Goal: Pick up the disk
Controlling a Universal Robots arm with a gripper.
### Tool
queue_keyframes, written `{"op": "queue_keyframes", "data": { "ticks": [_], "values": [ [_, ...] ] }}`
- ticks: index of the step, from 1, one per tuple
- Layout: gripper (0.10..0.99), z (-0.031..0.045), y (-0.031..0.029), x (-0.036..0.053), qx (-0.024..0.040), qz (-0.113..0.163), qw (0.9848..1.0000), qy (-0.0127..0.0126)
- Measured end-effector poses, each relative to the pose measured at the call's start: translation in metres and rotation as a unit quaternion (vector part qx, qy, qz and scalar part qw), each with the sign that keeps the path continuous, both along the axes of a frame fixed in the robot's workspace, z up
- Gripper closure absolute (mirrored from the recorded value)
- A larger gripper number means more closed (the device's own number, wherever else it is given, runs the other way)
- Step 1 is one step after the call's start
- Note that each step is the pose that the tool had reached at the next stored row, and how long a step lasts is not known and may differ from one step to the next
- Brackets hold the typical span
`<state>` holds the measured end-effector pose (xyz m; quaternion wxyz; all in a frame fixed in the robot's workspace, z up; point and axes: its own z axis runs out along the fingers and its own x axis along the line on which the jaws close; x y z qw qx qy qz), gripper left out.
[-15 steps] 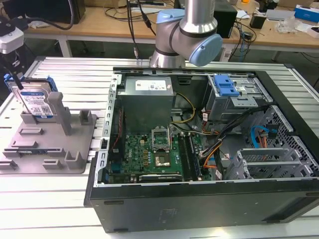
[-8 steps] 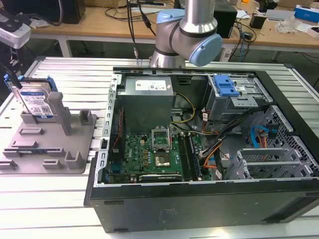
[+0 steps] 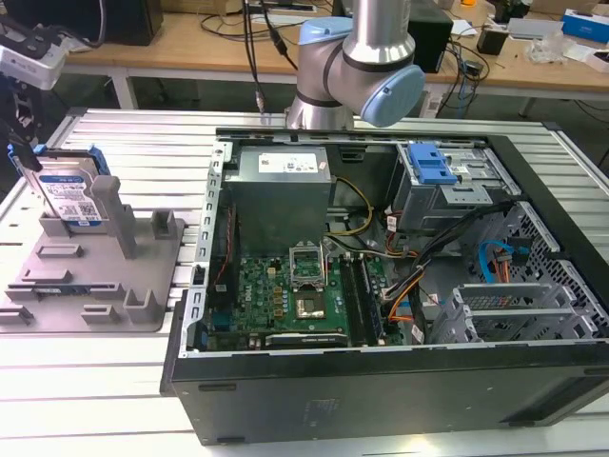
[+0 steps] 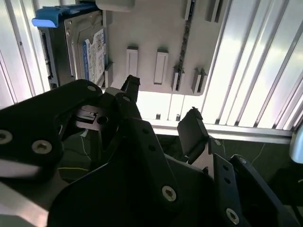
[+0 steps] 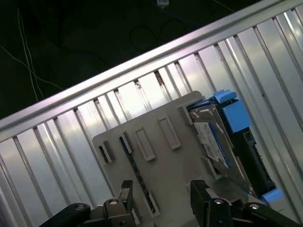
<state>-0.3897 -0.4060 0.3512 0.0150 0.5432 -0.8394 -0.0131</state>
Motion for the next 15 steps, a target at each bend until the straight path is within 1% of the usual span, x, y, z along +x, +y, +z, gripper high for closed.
{"op": "queue_keyframes", "data": {
  "ticks": [1, 3, 4, 5, 6, 7, 8, 9, 10, 12, 14, 15],
  "values": [
    [0.482, -0.0003, 0.0003, 0.0008, -0.0007, 0.005, 1.0000, -0.0009],
    [0.482, -0.0004, 0.0055, 0.0028, -0.0025, 0.009, 0.9999, -0.0057],
    [0.482, -0.0004, 0.0069, 0.0029, -0.0030, 0.011, 0.9999, -0.0077],
    [0.482, -0.0004, 0.0091, 0.0030, -0.0041, 0.015, 0.9998, -0.0121],
    [0.482, -0.0005, 0.0100, 0.0029, -0.0050, 0.020, 0.9997, -0.0157],
    [0.482, -0.0007, 0.0101, 0.0030, -0.0053, 0.026, 0.9995, -0.0177],
    [0.482, -0.0007, 0.0101, 0.0031, -0.0057, 0.033, 0.9992, -0.0191],
    [0.482, -0.0008, 0.0101, 0.0031, -0.0065, 0.046, 0.9987, -0.0196],
    [0.482, -0.0009, 0.0101, 0.0030, -0.0076, 0.063, 0.9978, -0.0196],
    [0.482, -0.0010, 0.0102, 0.0030, -0.0086, 0.081, 0.9965, -0.0196],
    [0.482, -0.0013, 0.0102, 0.0030, -0.0101, 0.112, 0.9935, -0.0197],
    [0.482, -0.0014, 0.0102, 0.0030, -0.0105, 0.121, 0.9925, -0.0197]
  ]
}}
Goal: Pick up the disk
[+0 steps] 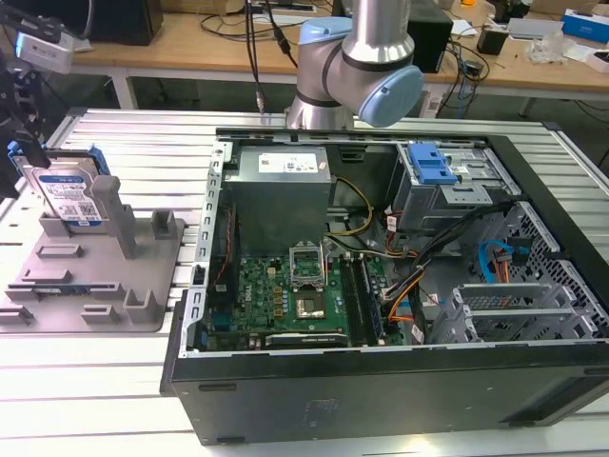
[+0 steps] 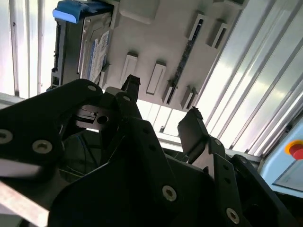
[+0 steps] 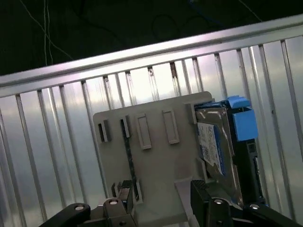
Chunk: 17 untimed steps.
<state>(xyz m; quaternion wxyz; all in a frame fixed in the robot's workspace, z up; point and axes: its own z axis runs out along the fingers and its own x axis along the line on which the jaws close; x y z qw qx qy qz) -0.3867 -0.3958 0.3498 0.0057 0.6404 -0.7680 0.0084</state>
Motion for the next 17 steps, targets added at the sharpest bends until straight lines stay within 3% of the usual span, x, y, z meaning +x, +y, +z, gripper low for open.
{"op": "queue_keyframes", "data": {
  "ticks": [4, 6, 7, 10, 17],
  "values": [
    [0.482, -0.0004, 0.0000, 0.0000, -0.0025, 0.044, 0.9990, 0.0001],
    [0.482, -0.0005, 0.0002, 0.0000, -0.0025, 0.044, 0.9990, 0.0000],
    [0.482, -0.0005, 0.0045, 0.0000, -0.0026, 0.044, 0.9990, 0.0000],
    [0.482, -0.0005, 0.0281, -0.0002, -0.0034, 0.047, 0.9989, 0.0000],
    [0.482, -0.0005, 0.0598, -0.0021, -0.0035, 0.053, 0.9986, 0.0000]
  ]
}}
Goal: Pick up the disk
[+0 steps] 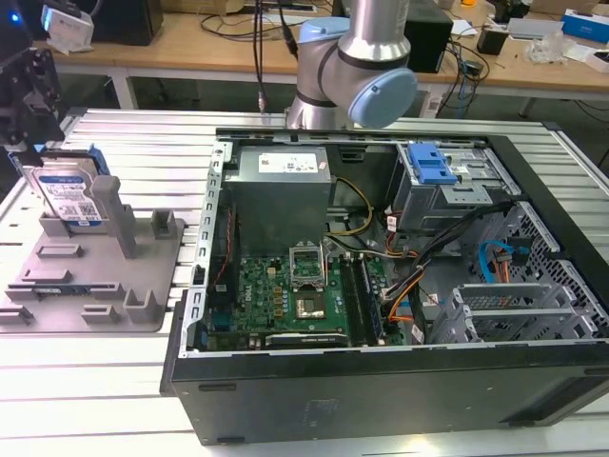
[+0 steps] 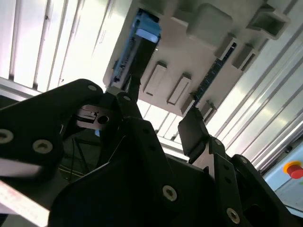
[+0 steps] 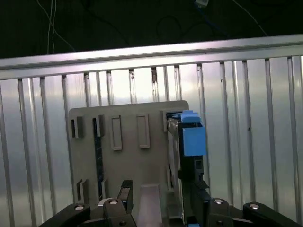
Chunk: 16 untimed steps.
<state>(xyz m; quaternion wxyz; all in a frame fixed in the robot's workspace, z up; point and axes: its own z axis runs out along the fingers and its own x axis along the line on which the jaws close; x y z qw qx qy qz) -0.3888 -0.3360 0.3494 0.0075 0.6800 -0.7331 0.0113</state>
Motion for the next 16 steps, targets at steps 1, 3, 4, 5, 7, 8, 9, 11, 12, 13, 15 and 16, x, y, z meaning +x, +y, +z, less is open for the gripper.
{"op": "queue_keyframes", "data": {
  "ticks": [1, 3, 4, 5, 7, 8, 9, 11, 12, 13, 15, 16],
  "values": [
    [0.482, 0.0000, 0.0041, -0.0016, 0.0000, 0.000, 1.0000, 0.0000],
    [0.482, -0.0001, 0.0091, -0.0061, 0.0000, 0.000, 1.0000, 0.0000],
    [0.482, -0.0001, 0.0113, -0.0095, 0.0000, 0.000, 1.0000, 0.0000],
    [0.482, -0.0002, 0.0131, -0.0140, 0.0000, 0.000, 1.0000, 0.0000],
    [0.482, -0.0003, 0.0171, -0.0257, 0.0000, 0.000, 1.0000, 0.0000],
    [0.482, -0.0005, 0.0192, -0.0301, 0.0000, 0.000, 1.0000, 0.0000],
    [0.482, -0.0008, 0.0201, -0.0317, 0.0000, 0.002, 1.0000, -0.0001],
    [0.482, -0.0014, 0.0203, -0.0319, -0.0001, 0.007, 1.0000, 0.0003],
    [0.482, -0.0018, 0.0203, -0.0319, -0.0001, 0.011, 0.9999, 0.0003],
    [0.482, -0.0025, 0.0204, -0.0320, -0.0001, 0.015, 0.9999, 0.0005],
    [0.482, -0.0034, 0.0206, -0.0325, -0.0001, 0.017, 0.9998, 0.0005],
    [0.482, -0.0038, 0.0206, -0.0327, -0.0001, 0.018, 0.9998, 0.0005]
  ]
}}
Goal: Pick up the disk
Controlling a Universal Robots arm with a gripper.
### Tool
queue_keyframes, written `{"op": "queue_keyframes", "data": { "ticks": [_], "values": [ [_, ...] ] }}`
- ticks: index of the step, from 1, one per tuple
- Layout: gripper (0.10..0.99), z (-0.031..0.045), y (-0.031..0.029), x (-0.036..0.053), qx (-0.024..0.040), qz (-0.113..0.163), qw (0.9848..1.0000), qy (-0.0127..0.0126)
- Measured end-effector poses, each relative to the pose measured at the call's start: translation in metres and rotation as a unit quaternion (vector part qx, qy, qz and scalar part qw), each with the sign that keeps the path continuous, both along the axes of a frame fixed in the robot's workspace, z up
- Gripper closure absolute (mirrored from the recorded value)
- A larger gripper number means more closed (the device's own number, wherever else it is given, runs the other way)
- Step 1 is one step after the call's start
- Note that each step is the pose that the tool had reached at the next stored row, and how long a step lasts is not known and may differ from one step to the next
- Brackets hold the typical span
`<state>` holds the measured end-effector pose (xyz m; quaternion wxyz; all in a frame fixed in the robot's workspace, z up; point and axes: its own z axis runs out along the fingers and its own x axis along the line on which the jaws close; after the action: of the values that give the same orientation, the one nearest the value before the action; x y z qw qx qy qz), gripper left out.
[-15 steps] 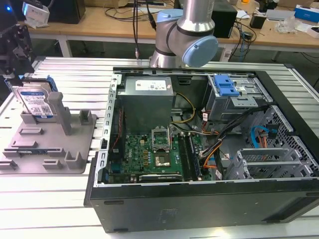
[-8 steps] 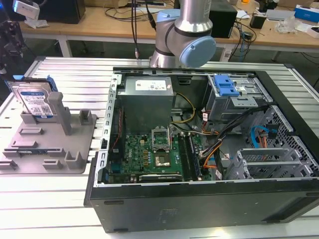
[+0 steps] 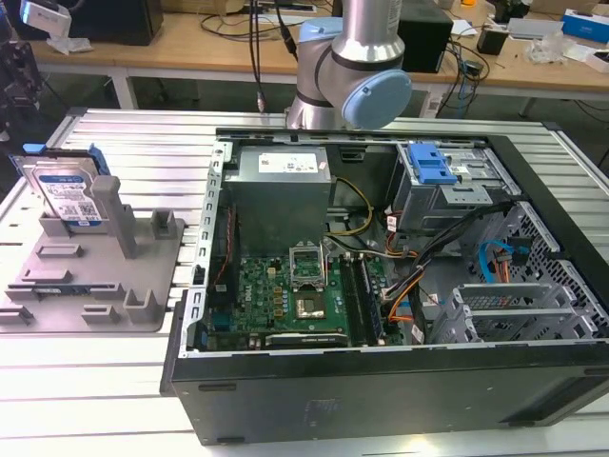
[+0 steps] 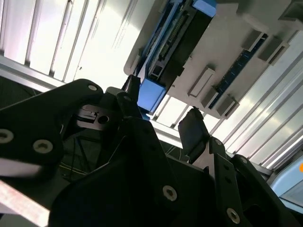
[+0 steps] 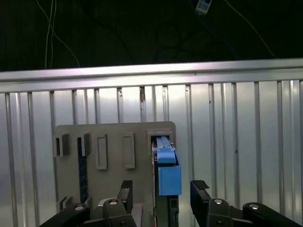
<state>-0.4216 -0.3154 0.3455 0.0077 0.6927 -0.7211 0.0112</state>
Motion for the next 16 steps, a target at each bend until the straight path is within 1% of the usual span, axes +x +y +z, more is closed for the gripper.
{"op": "queue_keyframes", "data": {
  "ticks": [6, 10, 16],
  "values": [
    [0.482, -0.0005, 0.0000, -0.0002, 0.0000, 0.000, 1.0000, 0.0000],
    [0.482, -0.0013, 0.0021, -0.0010, -0.0004, 0.000, 1.0000, 0.0000],
    [0.482, -0.0101, 0.0022, -0.0016, -0.0007, 0.000, 1.0000, 0.0000]
  ]
}}
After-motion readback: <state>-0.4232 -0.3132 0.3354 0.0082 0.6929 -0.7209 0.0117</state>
